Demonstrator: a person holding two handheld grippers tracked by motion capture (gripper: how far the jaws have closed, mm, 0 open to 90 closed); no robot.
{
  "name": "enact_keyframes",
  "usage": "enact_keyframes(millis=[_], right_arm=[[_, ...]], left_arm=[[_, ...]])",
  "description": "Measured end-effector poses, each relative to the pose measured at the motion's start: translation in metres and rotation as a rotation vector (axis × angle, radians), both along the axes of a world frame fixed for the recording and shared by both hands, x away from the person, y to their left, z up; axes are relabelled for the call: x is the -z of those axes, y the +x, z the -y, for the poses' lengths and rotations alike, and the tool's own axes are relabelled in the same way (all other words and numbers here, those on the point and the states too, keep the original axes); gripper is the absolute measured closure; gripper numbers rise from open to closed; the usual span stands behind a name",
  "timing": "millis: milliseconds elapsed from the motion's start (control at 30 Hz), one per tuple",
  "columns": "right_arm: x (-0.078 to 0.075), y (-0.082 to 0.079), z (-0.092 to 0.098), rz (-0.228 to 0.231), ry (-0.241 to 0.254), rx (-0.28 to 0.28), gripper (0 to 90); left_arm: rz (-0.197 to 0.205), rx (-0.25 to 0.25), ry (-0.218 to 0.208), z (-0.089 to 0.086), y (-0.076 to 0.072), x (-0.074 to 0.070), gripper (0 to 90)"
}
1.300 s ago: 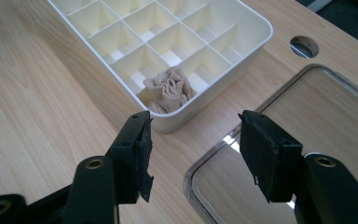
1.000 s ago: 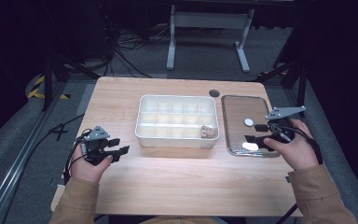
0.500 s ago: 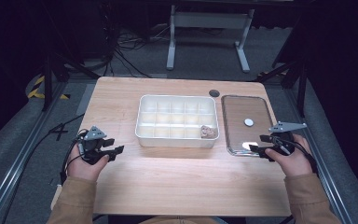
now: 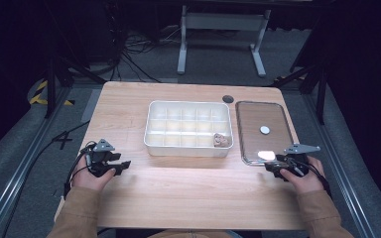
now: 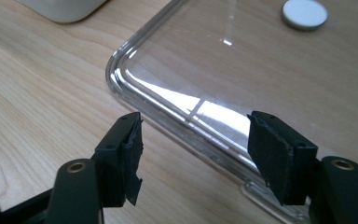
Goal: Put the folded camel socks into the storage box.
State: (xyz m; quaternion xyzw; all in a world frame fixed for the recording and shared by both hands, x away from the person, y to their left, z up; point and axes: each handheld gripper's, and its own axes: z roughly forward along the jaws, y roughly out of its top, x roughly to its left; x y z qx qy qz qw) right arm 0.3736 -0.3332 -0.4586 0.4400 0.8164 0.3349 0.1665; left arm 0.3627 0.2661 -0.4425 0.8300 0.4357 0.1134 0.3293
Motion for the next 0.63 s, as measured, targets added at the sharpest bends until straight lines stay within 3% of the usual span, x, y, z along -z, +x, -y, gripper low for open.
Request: enact_keyframes(millis=[133, 267, 433, 633], right_arm=[[0.007, -0.005, -0.003, 0.029, -0.007, -0.019, 35.7], [0.012, -0.007, -0.008, 0.029, -0.003, -0.053, 35.0], [0.014, -0.009, -0.019, 0.046, -0.029, -0.125, 32.7], [0.016, -0.008, -0.023, 0.055, -0.035, -0.129, 31.4]], left_arm=[[-0.016, 0.014, -0.004, 0.001, 0.0, 0.003, 47.4], [-0.03, 0.025, -0.01, 0.001, -0.001, 0.006, 47.3], [-0.054, 0.053, 0.005, 0.002, -0.001, 0.007, 46.7], [-0.054, 0.055, -0.016, 0.001, -0.003, 0.008, 45.6]])
